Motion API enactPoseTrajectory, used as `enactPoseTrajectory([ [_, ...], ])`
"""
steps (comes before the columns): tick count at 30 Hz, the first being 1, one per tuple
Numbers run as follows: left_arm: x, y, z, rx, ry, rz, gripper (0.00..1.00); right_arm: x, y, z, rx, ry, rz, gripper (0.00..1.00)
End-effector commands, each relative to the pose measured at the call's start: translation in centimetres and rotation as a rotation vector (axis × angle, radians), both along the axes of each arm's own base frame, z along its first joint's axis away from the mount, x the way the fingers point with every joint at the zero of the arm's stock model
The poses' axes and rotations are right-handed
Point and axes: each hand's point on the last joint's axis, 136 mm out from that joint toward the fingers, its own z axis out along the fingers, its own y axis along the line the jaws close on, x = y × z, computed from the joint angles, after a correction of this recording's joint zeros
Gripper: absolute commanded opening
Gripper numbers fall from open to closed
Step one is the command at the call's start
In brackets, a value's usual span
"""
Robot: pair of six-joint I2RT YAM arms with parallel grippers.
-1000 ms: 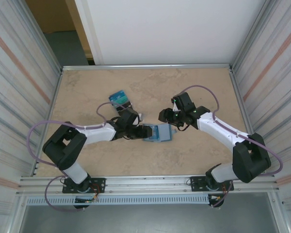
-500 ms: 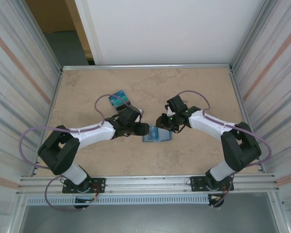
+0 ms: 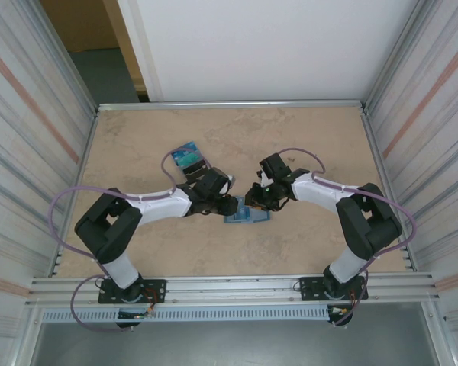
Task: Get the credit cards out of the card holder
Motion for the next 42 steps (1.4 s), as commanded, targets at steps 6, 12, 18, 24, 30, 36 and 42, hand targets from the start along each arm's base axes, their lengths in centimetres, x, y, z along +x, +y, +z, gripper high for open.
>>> enactPoseTrajectory([
  [6,0.1,-1.4,0.3,0.001,-0.017,-0.062,0.30,-0.7,-0.1,-2.0,0.025,0.074,-0.012,0.25],
  [12,-0.1,-0.6,-0.6,0.051,-0.003,-0.055,0.28,-0.7,-0.3,-2.6,0.042,0.089,-0.020,0.24],
  [18,-0.3,-0.3,-1.3,0.083,0.017,-0.062,0.27,-0.8,-0.3,-2.9,0.075,0.102,-0.028,0.19],
  [24,-0.4,0.2,-1.7,0.122,0.034,-0.063,0.24,-0.8,-0.4,-3.4,0.093,0.109,-0.035,0.17],
  [30,-0.6,0.6,-2.3,0.154,0.052,-0.059,0.20,-0.8,-0.5,-3.7,0.122,0.118,-0.041,0.17],
  [36,-0.7,0.8,-2.7,0.169,0.060,-0.056,0.18,-0.7,0.0,-3.5,0.183,0.117,-0.044,0.16],
  [42,-0.9,1.1,-3.0,0.183,0.071,-0.053,0.17,-0.6,0.6,-3.1,0.241,0.110,-0.037,0.15],
])
